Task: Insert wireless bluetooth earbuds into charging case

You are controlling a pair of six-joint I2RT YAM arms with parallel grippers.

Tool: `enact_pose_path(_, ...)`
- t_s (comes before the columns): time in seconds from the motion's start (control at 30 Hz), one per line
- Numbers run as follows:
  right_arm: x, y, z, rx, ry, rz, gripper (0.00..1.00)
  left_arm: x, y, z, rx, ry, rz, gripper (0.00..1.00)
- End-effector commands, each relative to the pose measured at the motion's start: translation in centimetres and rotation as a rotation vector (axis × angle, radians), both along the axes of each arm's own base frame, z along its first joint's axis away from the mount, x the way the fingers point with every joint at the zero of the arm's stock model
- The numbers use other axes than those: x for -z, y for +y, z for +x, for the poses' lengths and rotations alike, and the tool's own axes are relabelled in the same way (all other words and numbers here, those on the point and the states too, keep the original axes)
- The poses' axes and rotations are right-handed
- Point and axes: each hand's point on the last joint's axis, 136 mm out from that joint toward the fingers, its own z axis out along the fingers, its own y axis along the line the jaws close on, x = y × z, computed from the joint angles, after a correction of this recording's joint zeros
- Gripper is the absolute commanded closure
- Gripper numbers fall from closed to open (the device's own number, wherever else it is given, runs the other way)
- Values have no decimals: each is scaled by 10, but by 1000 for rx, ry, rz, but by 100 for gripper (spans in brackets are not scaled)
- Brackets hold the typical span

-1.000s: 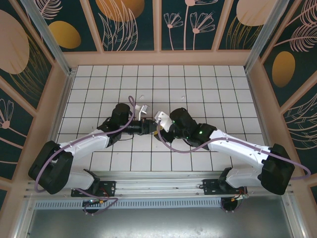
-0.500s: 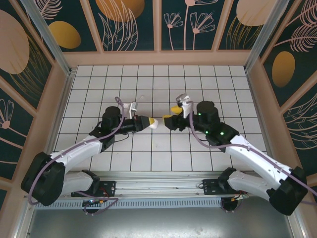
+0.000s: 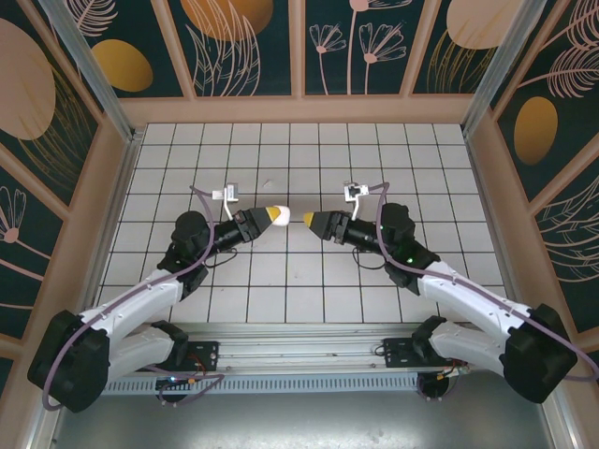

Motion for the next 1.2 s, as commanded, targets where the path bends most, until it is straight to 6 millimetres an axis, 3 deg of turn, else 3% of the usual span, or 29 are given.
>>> enact_pose_path(0.0, -43, 13, -12, -72, -36, 166, 37, -21, 5, -2, -14, -52, -67, 100)
enact_pose_path(0.17, -41, 34, -17, -123, -16, 167, 37, -31, 8, -5, -19, -73, -104, 100)
enact_pose_path(0.5, -47, 54, -14, -186, -3, 241, 39, -35, 13, -12, -13, -65, -178, 100)
enact_pose_path(0.83, -44, 65, -8, -206, -22, 266, 76, -38, 12, -15, 2, -67, -192, 100)
enact_pose_path(1.0, -46, 61, -6, -203, -59, 256, 88, -30, 8, -15, 11, -83, -115, 100)
enact_pose_path(1.1, -41, 54, 1, -181, -64, 188, 91, -25, 9, -12, -10, -115, -9, 81)
enact_pose_path(1.17, -36, 46, 5, -158, -81, 102, 92, -27, 12, -12, -34, -148, 54, 76)
